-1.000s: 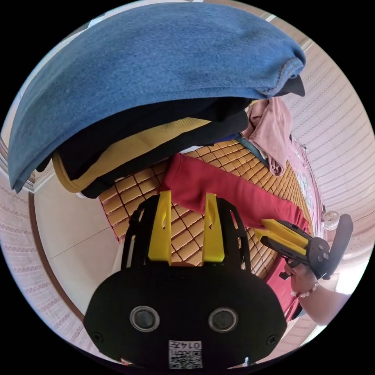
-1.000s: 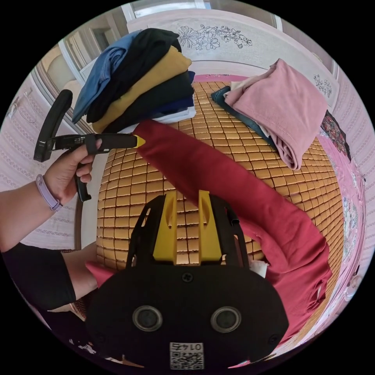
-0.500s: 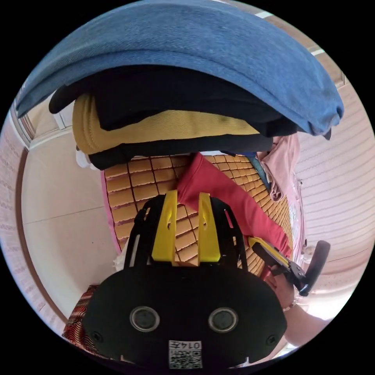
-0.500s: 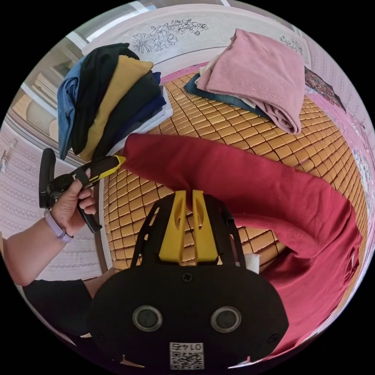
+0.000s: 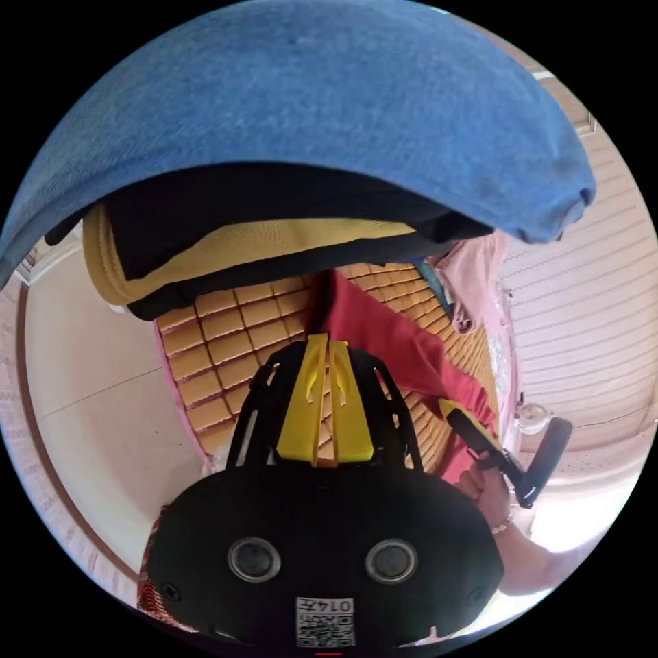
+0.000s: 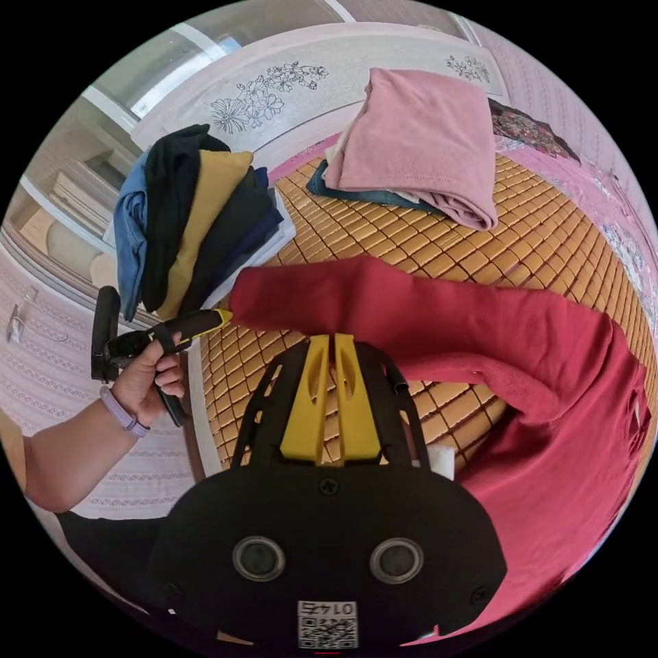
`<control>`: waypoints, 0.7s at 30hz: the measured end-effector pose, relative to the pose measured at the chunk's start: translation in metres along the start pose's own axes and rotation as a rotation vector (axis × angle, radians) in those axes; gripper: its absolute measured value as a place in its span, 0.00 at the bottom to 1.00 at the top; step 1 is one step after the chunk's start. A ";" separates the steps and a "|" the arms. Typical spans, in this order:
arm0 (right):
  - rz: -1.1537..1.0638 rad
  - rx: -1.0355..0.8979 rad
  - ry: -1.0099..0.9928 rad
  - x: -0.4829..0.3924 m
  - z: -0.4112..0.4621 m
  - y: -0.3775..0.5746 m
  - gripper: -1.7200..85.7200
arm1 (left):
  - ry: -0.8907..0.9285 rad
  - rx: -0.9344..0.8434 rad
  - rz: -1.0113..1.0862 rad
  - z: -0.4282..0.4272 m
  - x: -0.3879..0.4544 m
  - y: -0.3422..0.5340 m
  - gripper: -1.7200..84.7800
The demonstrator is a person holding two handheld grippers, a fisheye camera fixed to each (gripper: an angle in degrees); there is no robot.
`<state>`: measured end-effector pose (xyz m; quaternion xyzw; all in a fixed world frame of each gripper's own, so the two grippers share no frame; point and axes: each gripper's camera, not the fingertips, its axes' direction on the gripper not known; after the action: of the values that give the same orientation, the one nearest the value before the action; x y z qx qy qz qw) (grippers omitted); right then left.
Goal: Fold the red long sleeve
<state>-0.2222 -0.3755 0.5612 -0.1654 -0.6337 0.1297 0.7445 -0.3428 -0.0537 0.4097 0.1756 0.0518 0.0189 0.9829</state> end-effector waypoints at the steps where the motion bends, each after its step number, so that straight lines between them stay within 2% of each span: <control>1: 0.029 0.049 -0.039 0.005 -0.015 0.004 0.03 | 0.096 0.020 -0.010 -0.005 0.007 -0.003 0.01; 4: 0.087 0.177 -0.096 0.022 -0.054 0.018 0.03 | 0.274 0.072 0.089 -0.019 0.049 -0.011 0.01; 7: 0.155 0.280 -0.047 0.036 -0.095 0.042 0.03 | 0.459 0.106 0.270 -0.030 0.114 -0.014 0.01; 12: 0.295 0.417 0.009 0.062 -0.159 0.090 0.04 | 0.782 0.048 0.547 -0.032 0.225 0.008 0.01; 15: 0.349 0.380 0.001 0.077 -0.188 0.130 0.07 | 1.001 -0.138 0.727 -0.024 0.298 0.055 0.01; 16: 0.376 0.326 0.019 0.080 -0.194 0.150 0.09 | 1.061 -0.263 0.817 -0.019 0.327 0.086 0.01; 19: 0.429 0.115 0.084 0.080 -0.198 0.211 0.10 | 1.083 -0.584 1.031 0.001 0.367 0.177 0.01; 21: 0.500 -0.025 0.095 0.082 -0.198 0.254 0.11 | 1.070 -0.784 1.038 0.021 0.366 0.218 0.01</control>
<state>-0.0095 -0.1275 0.5027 -0.3320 -0.5389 0.2940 0.7162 0.0192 0.1639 0.4708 -0.2094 0.4129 0.5658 0.6823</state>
